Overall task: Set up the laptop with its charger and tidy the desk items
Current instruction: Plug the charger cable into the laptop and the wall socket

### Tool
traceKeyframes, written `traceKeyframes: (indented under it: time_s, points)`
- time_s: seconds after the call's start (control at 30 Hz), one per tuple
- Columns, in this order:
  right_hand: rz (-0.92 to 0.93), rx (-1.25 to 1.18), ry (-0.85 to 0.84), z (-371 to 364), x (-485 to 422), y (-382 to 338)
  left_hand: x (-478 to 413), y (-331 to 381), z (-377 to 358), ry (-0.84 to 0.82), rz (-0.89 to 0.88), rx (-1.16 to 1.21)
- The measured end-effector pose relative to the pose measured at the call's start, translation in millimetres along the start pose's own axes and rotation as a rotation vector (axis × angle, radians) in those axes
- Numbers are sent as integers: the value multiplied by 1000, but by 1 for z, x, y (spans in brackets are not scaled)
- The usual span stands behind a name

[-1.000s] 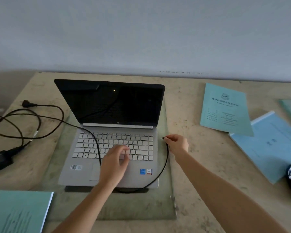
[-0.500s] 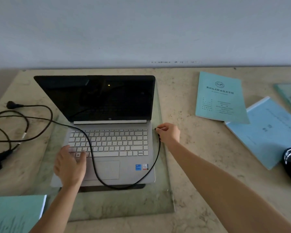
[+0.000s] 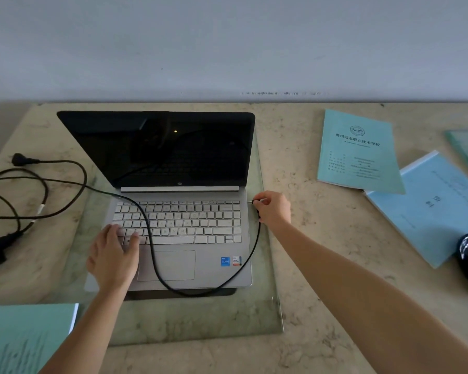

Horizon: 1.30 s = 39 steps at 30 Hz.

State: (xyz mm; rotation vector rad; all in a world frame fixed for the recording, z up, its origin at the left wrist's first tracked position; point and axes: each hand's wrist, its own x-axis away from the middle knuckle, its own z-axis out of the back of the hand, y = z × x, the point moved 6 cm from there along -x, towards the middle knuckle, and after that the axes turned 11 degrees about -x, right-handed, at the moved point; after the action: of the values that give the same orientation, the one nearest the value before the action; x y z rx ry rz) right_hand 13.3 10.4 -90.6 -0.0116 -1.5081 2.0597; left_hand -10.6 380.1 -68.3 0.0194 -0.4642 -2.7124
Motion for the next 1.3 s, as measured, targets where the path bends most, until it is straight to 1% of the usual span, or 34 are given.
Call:
traceKeyframes:
  time_s: [0.2,0.3,0.37,0.47,0.67,0.93,1.3]
  points:
    - [7,29,-35,-1,2,-2,-3,-3,3,7,4,24]
    - [16,46,-38,-1,2,-4,-8,-10,6,13,41,53]
    - [22,60,-33,-1,2,-5,-12,-14,4,-14,78,57]
    - [28,59,-25,-2,2,-7,-14,-16,0,-47,97,48]
    - [32,50,-10,-3,1,-7,-12,-13,0,-24,92,41]
    - [73,77,-1,-3,-2,-9,-9,-4,-4,-33,116,-16]
    - [143,143,-39,-1,1,-9,-15,-8,-10,-37,151,-18]
